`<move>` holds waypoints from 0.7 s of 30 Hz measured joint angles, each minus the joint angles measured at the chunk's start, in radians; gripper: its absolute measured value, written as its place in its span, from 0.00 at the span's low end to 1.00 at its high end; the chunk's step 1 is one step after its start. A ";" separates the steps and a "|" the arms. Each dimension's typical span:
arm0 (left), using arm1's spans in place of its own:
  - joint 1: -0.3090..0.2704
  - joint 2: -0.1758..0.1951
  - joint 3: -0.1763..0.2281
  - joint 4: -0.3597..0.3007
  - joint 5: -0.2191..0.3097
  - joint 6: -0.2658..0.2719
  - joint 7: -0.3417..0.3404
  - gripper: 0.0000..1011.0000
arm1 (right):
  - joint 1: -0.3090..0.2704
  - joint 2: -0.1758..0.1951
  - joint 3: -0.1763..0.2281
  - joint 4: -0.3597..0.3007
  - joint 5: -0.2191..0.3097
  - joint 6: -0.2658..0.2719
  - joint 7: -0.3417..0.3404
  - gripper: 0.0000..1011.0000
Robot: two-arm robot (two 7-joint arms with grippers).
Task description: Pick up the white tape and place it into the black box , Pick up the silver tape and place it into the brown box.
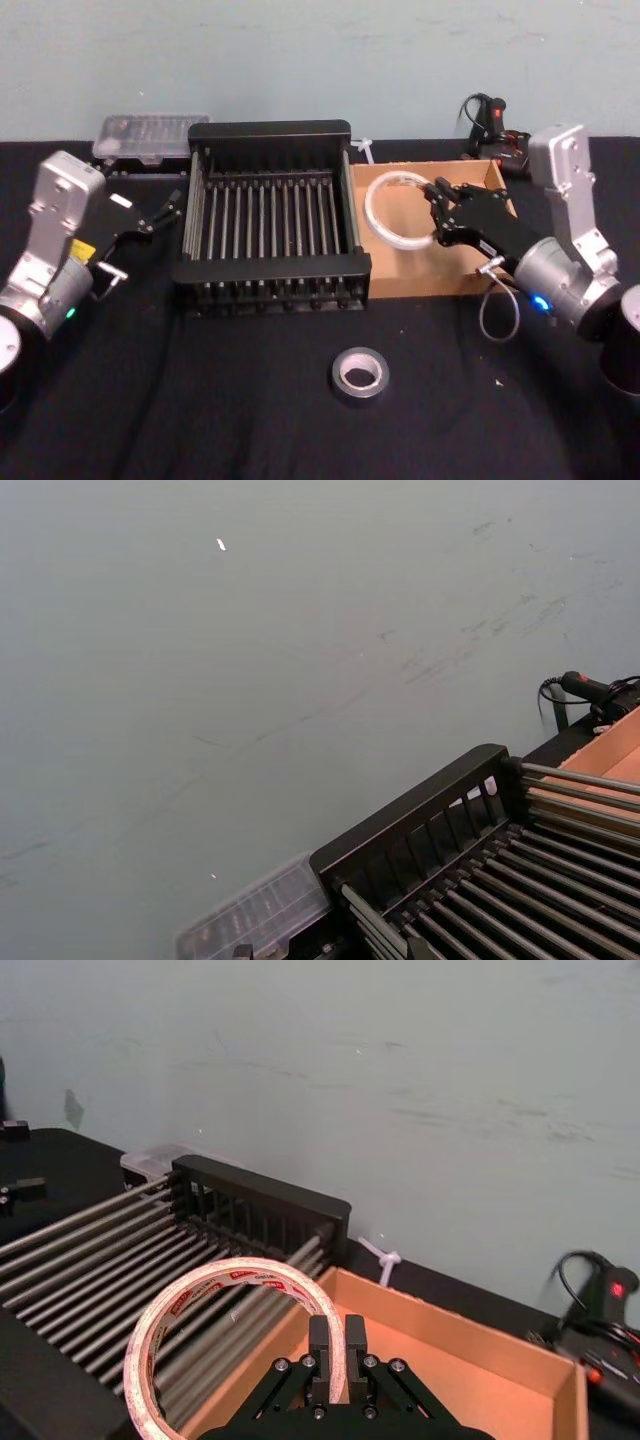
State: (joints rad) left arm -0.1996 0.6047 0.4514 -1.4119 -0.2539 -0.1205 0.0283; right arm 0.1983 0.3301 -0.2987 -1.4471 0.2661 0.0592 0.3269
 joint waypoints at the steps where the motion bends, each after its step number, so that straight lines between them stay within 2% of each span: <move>1: 0.000 0.000 0.000 0.000 0.000 0.000 0.000 0.99 | 0.005 -0.004 -0.002 0.004 -0.002 0.000 0.001 0.10; 21: 0.000 0.000 0.000 0.000 0.000 0.000 0.000 0.99 | 0.128 -0.083 -0.074 0.102 -0.048 0.015 0.012 0.10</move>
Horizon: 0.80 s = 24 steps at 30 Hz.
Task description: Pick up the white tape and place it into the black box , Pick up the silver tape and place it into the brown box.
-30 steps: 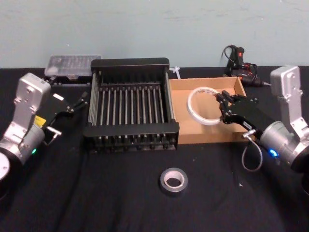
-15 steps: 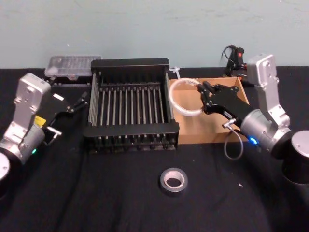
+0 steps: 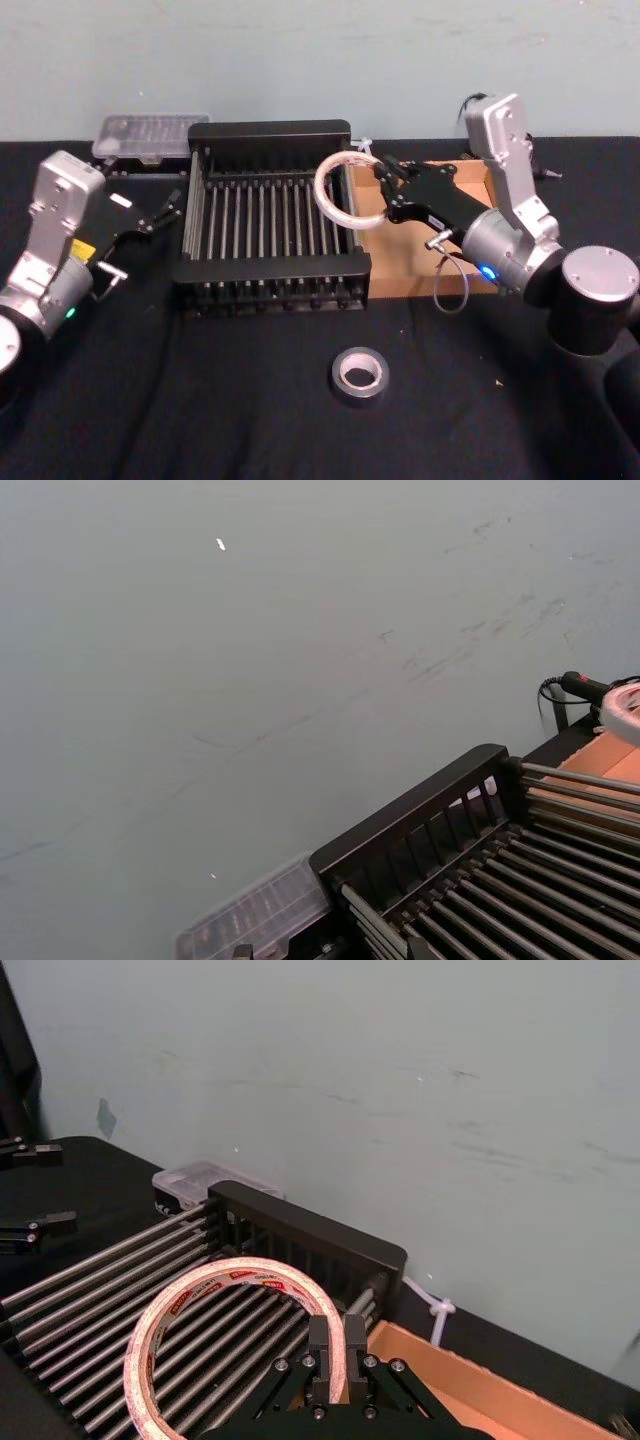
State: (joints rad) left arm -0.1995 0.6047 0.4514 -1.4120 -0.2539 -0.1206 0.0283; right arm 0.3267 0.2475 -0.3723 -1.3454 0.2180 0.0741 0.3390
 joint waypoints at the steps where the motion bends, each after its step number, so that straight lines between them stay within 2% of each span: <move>1: 0.000 0.000 0.000 0.000 0.000 0.000 0.000 0.99 | 0.005 -0.002 -0.004 0.004 -0.005 -0.001 0.000 0.10; 9: 0.000 0.000 0.000 0.000 0.000 0.000 0.000 0.99 | 0.061 -0.034 -0.032 0.059 -0.039 -0.009 0.000 0.10; 24: 0.000 0.000 0.000 0.000 0.000 0.000 0.000 0.99 | 0.134 -0.097 -0.055 0.169 -0.067 -0.009 0.000 0.10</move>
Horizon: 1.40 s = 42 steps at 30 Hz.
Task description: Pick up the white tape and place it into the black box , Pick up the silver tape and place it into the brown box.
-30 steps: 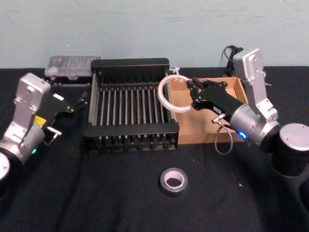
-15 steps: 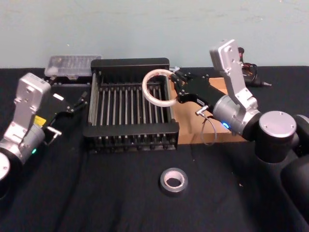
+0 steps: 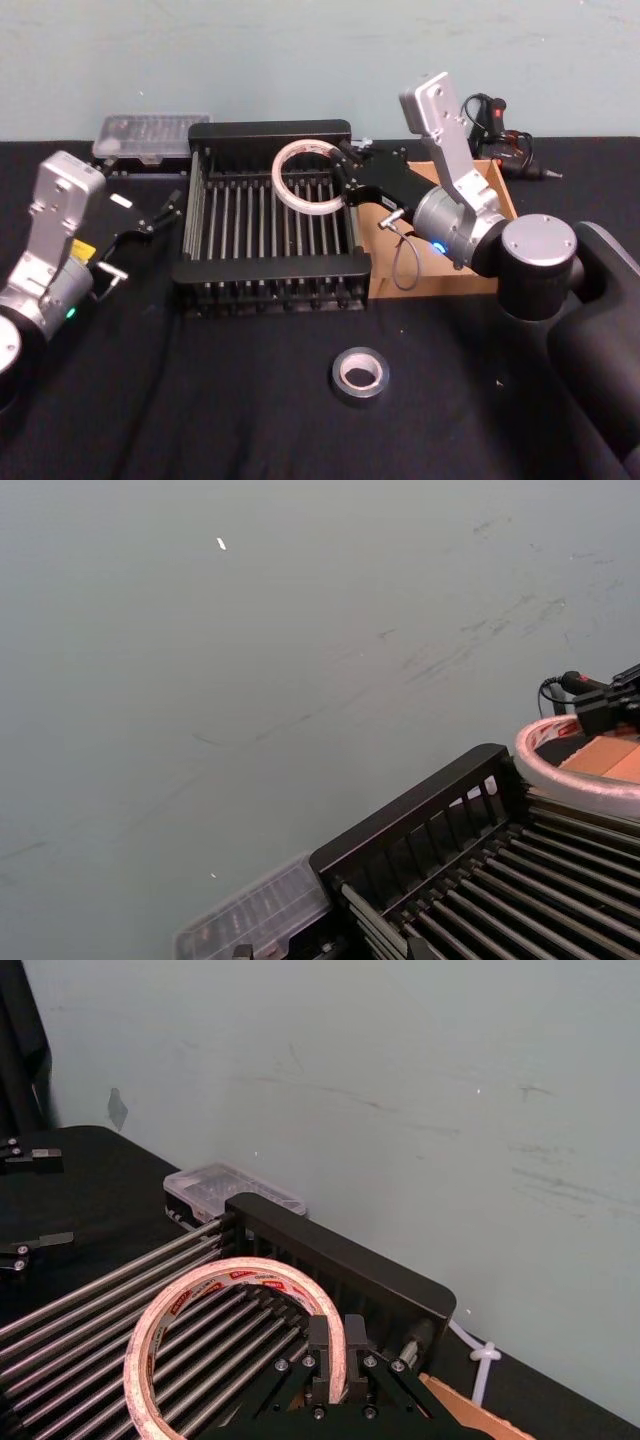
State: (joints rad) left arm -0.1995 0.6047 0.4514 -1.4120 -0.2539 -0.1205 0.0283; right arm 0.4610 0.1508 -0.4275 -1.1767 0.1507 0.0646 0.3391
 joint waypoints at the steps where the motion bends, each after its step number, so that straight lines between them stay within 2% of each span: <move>1: 0.000 0.000 0.000 0.000 0.000 0.000 0.000 0.99 | 0.004 -0.003 -0.001 0.006 -0.001 -0.001 0.001 0.10; 8: 0.000 0.000 0.000 0.000 0.000 0.000 0.000 0.99 | 0.035 -0.023 -0.008 0.052 -0.011 -0.007 0.007 0.10; 23: 0.000 0.000 0.000 0.000 0.000 0.000 0.000 0.99 | 0.038 -0.024 -0.009 0.056 -0.014 -0.007 0.009 0.11; 29: 0.000 0.000 0.000 0.000 0.000 0.000 0.000 0.99 | 0.037 -0.024 -0.008 0.055 -0.013 -0.007 0.009 0.25; 30: 0.000 0.000 0.000 0.000 0.000 0.000 0.000 0.99 | 0.037 -0.024 -0.008 0.054 -0.013 -0.007 0.009 0.31; 32: 0.000 0.000 0.000 0.000 0.000 0.000 0.000 0.99 | 0.037 -0.023 -0.008 0.054 -0.013 -0.007 0.009 0.37; 33: 0.000 0.000 0.000 0.000 0.000 0.000 0.000 0.99 | 0.037 -0.023 -0.008 0.054 -0.013 -0.007 0.008 0.37; 42: 0.000 0.000 0.000 0.000 0.000 0.000 0.000 0.99 | 0.036 -0.023 -0.008 0.053 -0.012 -0.007 0.008 0.67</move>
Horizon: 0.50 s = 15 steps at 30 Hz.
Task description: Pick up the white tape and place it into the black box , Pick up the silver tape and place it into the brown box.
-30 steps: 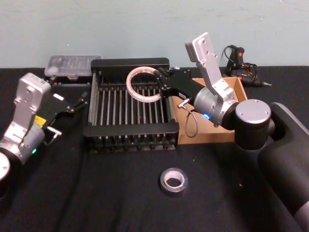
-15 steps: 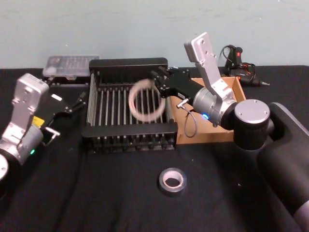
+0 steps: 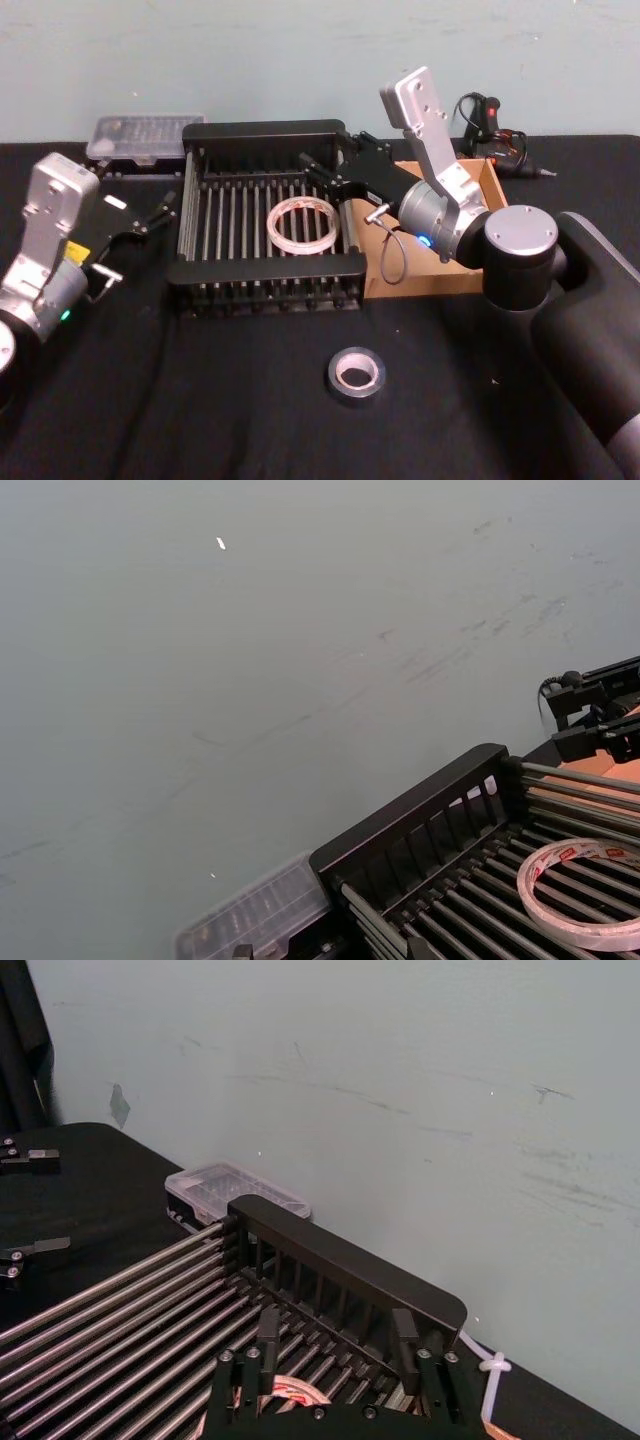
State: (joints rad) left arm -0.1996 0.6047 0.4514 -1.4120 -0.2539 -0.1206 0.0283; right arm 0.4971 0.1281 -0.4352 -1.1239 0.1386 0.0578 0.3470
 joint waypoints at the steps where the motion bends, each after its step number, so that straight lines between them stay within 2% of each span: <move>1: 0.000 0.000 0.000 0.000 0.000 0.000 0.000 0.99 | 0.000 0.000 0.000 0.000 0.000 0.000 0.000 0.68; 5: 0.000 0.000 0.000 0.000 0.000 0.000 0.000 0.99 | -0.001 0.000 0.000 -0.001 0.000 0.000 0.000 0.84; 6: 0.000 0.000 0.000 0.000 0.000 0.000 0.000 0.99 | -0.001 0.000 0.000 -0.001 0.000 0.000 0.000 0.84; 9: 0.000 0.000 0.000 0.000 0.000 0.000 0.000 0.99 | -0.001 0.000 0.000 -0.001 0.001 0.000 0.000 0.93; 11: 0.000 0.000 0.000 0.000 0.000 0.000 0.000 0.99 | -0.001 0.000 0.000 -0.001 0.001 0.000 0.000 0.97; 15: 0.000 0.000 0.000 0.000 0.000 0.000 0.000 0.99 | -0.001 0.000 0.000 -0.001 0.001 0.000 0.000 0.99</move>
State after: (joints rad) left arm -0.1995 0.6047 0.4514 -1.4120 -0.2539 -0.1206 0.0283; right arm 0.4965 0.1282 -0.4352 -1.1246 0.1396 0.0578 0.3466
